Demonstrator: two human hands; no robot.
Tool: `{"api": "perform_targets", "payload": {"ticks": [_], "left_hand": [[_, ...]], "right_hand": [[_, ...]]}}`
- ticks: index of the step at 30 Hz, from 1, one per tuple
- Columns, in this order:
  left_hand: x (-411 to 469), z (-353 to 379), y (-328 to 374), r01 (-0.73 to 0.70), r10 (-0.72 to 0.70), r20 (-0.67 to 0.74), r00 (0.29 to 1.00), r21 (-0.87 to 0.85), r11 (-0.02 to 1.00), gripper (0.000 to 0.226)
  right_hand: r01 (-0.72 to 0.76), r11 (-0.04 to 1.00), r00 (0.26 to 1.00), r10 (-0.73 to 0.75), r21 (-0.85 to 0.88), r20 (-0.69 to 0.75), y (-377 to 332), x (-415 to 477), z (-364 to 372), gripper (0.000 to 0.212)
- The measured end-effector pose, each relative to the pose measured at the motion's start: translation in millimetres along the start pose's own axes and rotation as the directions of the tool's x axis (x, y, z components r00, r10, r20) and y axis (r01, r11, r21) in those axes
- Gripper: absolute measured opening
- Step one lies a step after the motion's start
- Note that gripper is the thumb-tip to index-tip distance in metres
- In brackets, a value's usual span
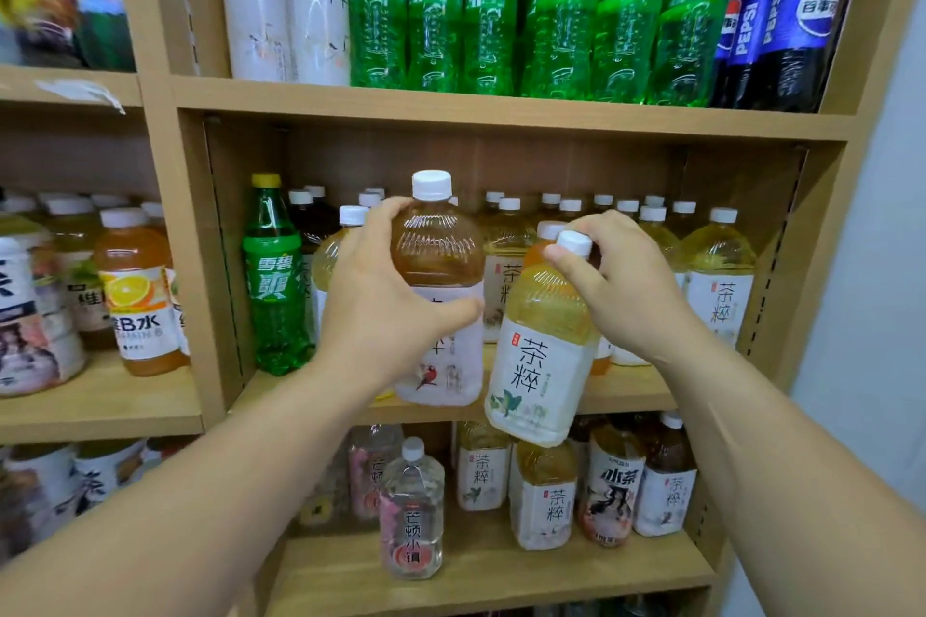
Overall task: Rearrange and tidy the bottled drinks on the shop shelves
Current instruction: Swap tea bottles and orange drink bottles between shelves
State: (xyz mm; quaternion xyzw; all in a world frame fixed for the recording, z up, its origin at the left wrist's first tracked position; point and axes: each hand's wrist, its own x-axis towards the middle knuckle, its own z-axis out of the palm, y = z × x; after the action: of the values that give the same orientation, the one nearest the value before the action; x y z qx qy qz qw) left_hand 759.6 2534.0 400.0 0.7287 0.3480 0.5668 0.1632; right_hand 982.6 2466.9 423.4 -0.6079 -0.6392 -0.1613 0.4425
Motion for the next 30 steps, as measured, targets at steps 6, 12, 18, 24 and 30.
{"api": "perform_targets", "payload": {"ticks": [6,12,18,24,30], "left_hand": [[-8,-80,-7,0.002,0.008,-0.090,0.996,0.109,0.994,0.098],[3,-105,-52,0.084,-0.036,-0.176,0.984,0.273,0.958,0.103],[9,-91,-80,0.154,-0.097,-0.178,0.979,0.344,0.926,0.104],[17,-68,-87,0.198,-0.148,-0.162,0.976,0.364,0.910,0.106],[28,-44,-86,0.214,-0.190,-0.107,0.976,0.308,0.927,0.106]], "right_hand": [[0.053,0.997,0.996,-0.056,0.051,0.067,-25,27,28,0.016],[0.041,0.995,0.995,-0.049,0.087,0.089,-32,46,57,0.023],[0.050,0.998,0.989,-0.055,0.043,0.137,-34,49,55,0.023],[0.019,1.000,0.994,-0.020,0.011,0.110,-27,41,38,0.025],[-0.020,0.999,0.996,0.024,-0.039,0.091,-21,38,34,0.028]]}}
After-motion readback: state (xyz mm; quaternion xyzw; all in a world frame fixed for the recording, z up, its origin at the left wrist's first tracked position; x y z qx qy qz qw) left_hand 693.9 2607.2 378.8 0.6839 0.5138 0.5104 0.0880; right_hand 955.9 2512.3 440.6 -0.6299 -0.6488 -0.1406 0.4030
